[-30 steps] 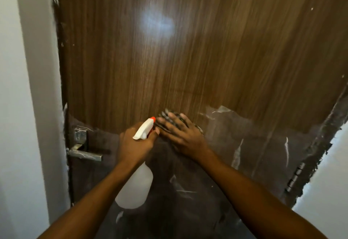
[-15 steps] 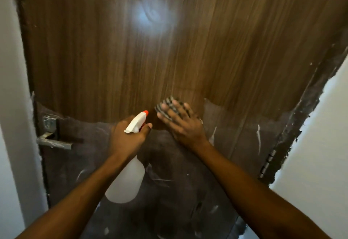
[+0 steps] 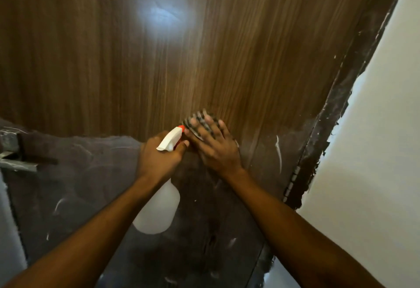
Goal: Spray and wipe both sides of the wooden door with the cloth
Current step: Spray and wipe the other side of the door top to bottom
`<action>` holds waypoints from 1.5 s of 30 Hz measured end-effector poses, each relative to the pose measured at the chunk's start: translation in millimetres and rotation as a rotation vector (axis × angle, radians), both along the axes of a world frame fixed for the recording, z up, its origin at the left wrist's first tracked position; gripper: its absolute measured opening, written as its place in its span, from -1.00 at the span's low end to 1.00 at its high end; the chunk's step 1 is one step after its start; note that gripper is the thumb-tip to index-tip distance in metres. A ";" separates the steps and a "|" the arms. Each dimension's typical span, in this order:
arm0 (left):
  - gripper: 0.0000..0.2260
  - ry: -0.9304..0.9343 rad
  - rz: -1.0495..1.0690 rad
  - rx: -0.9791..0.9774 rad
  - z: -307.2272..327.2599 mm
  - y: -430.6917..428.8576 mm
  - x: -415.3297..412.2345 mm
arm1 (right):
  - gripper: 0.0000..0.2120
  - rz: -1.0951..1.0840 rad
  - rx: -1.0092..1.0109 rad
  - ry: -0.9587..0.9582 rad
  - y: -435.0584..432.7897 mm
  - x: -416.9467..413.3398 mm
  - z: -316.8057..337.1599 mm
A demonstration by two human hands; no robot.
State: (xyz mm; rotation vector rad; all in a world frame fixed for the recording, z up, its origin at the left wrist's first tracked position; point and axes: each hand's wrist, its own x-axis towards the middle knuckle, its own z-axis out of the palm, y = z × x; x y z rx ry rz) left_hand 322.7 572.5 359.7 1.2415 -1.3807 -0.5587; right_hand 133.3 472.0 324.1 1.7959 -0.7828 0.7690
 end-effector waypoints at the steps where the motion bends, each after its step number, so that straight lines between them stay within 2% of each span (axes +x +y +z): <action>1: -0.54 -0.009 -0.009 -0.015 -0.3 0.2 -6.8 | -0.49 -0.015 0.005 -0.020 4.1 -15.9 -13.3; 5: -0.51 0.009 -0.028 -0.010 -7.6 1.0 -29.0 | -0.46 -0.206 -0.045 -0.301 19.5 -84.4 -21.2; 8: -0.46 0.014 0.000 0.055 -12.0 1.5 -44.3 | -0.52 -0.257 -0.076 -0.736 18.4 -117.1 32.3; 10: -0.46 0.016 -0.009 0.084 -13.3 1.5 -55.6 | -0.54 -0.256 -0.116 -0.892 15.7 -115.7 58.8; 11: -0.47 0.017 -0.024 0.078 -12.8 2.3 -61.7 | -0.54 -0.264 -0.118 -0.842 15.3 -111.5 58.6; 14: -0.52 0.009 -0.063 0.045 -14.1 8.5 -80.4 | -0.50 -0.246 -0.032 -0.377 17.9 -110.4 4.6; 15: -0.53 0.008 -0.079 0.058 -17.2 11.4 -86.6 | -0.47 -0.223 0.011 -0.292 21.6 -119.9 -21.4; 16: -0.56 0.011 -0.098 0.072 -20.5 14.6 -90.6 | -0.45 -0.212 0.032 -0.299 25.7 -131.4 -44.0; 18: -0.67 0.005 -0.126 0.096 -34.2 19.1 -97.5 | -0.43 -0.286 0.039 -0.474 33.9 -153.0 -71.3; 20: -0.66 -0.038 -0.117 0.125 -48.2 23.6 -99.4 | -0.45 -0.347 0.029 -0.654 37.7 -155.6 -71.7; 23: -0.65 -0.081 -0.096 0.093 -67.4 33.6 -100.9 | -0.47 -0.305 0.056 -0.896 35.0 -124.3 -48.1; 24: -0.66 -0.099 -0.087 0.082 -72.5 37.3 -100.7 | -0.47 -0.298 0.068 -0.883 32.0 -113.6 -45.6; 25: -0.66 -0.117 -0.080 0.078 -78.2 39.2 -99.8 | -0.46 -0.295 0.076 -0.779 28.7 -108.5 -48.8; 28: -0.68 -0.128 -0.045 0.099 -100.2 42.9 -93.6 | -0.38 -0.229 0.124 -0.208 26.3 -124.4 -89.3; 29: -0.70 -0.133 -0.014 0.111 -108.9 42.7 -89.0 | -0.34 -0.196 0.135 -0.081 27.6 -136.5 -105.4; 30: -0.73 -0.137 0.004 0.121 -119.7 41.7 -85.1 | -0.33 -0.187 0.138 -0.034 31.0 -151.2 -120.2; 32: -0.81 -0.125 0.012 0.132 -136.2 41.9 -76.7 | -0.36 -0.211 0.122 -0.122 38.9 -169.3 -131.8; 36: -0.83 -0.061 0.034 0.151 -148.2 33.6 -60.1 | -0.47 -0.258 0.099 -0.675 29.7 -129.3 -92.2; 37: -0.84 -0.049 0.042 0.147 -145.3 31.9 -56.1 | -0.47 -0.252 0.112 -0.729 24.5 -103.7 -78.6; 38: -0.84 -0.042 0.049 0.134 -142.7 29.4 -52.3 | -0.47 -0.222 0.121 -0.681 19.0 -78.0 -69.6; 42: -0.78 -0.087 0.108 0.068 -131.6 18.8 -33.8 | -0.48 -0.039 0.102 -0.014 1.3 -26.0 -98.9; 43: -0.77 -0.101 0.112 0.058 -129.3 17.2 -28.9 | -0.48 -0.014 0.119 0.092 3.5 -33.3 -109.5; 45: -0.75 -0.093 0.110 0.056 -128.5 12.0 -13.7 | -0.48 0.019 0.131 0.187 8.6 -54.4 -121.7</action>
